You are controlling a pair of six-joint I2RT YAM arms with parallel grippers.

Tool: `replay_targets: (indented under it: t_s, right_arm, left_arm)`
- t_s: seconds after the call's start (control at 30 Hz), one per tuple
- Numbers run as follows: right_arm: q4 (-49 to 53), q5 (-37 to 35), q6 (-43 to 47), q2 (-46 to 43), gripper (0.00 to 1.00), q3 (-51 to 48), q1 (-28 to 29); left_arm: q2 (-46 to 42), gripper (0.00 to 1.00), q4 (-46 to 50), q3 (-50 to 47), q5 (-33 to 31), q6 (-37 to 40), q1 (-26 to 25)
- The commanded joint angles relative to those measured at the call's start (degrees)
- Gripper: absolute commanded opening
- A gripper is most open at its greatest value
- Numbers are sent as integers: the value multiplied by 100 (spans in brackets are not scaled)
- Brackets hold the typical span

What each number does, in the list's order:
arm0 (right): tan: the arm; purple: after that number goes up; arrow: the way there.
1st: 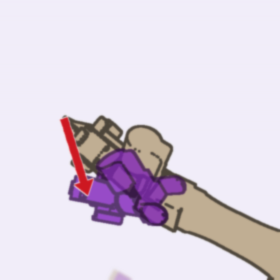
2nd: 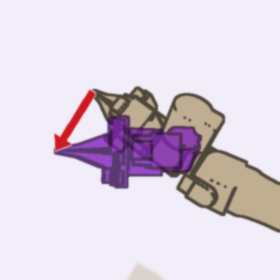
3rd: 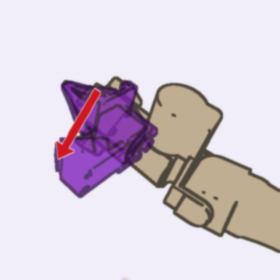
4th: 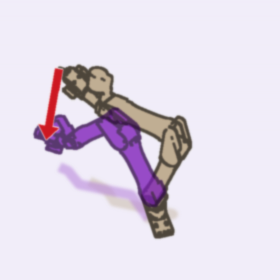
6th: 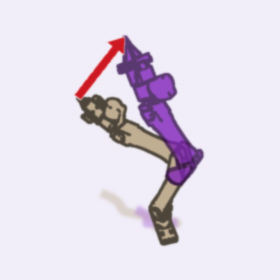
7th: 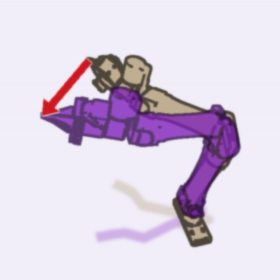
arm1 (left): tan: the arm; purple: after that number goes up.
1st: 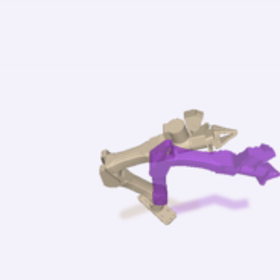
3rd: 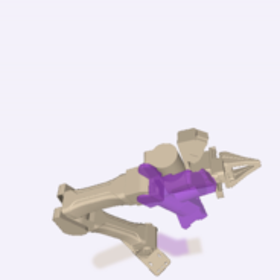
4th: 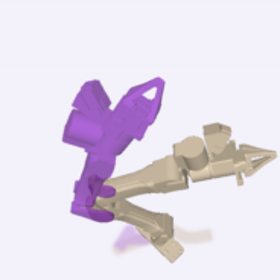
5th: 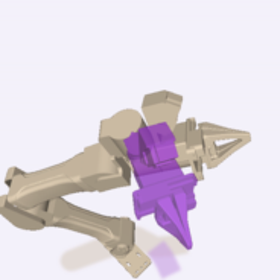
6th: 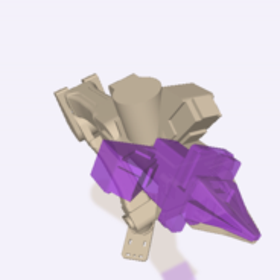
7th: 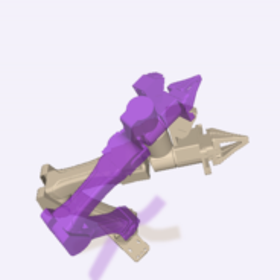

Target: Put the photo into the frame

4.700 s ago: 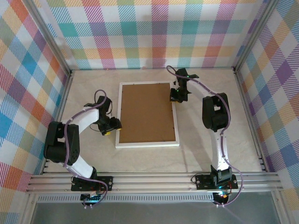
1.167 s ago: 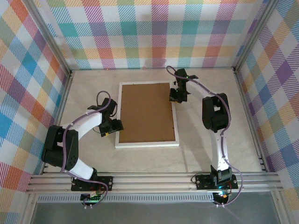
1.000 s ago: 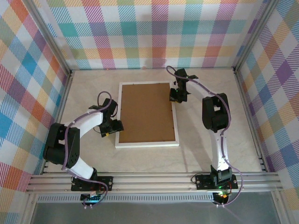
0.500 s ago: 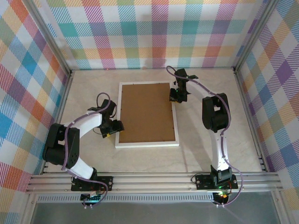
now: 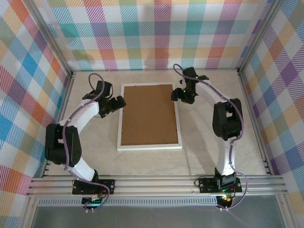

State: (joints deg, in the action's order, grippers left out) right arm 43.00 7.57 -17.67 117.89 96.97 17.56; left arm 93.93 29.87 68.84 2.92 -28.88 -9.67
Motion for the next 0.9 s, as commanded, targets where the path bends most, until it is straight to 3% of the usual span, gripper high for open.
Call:
replay_targets:
  t_s: [0.0,0.2,0.43,0.67,0.87]
  right_arm:
    - [-21,105,248,-476,72,-526,-3]
    - [-297,337,208,-1103,74,-1689,117]
    - [-777,641,-118,-1382,74,-2673,421]
    - [-1158,712,-593,-1574,74,-3158,947]
    - [-1179,778,-1079,-2069,74,-3582,1329]
  left_arm:
    - [556,100,-543,168,90,-126,71]
    - [1263,100,-1131,386,275,0,158]
    - [1636,99,-1803,366,1026,-72,145]
    - [1774,96,-2327,520,1635,-135,-48]
    - [2285,94,-2310,1338,1996,-169,-238]
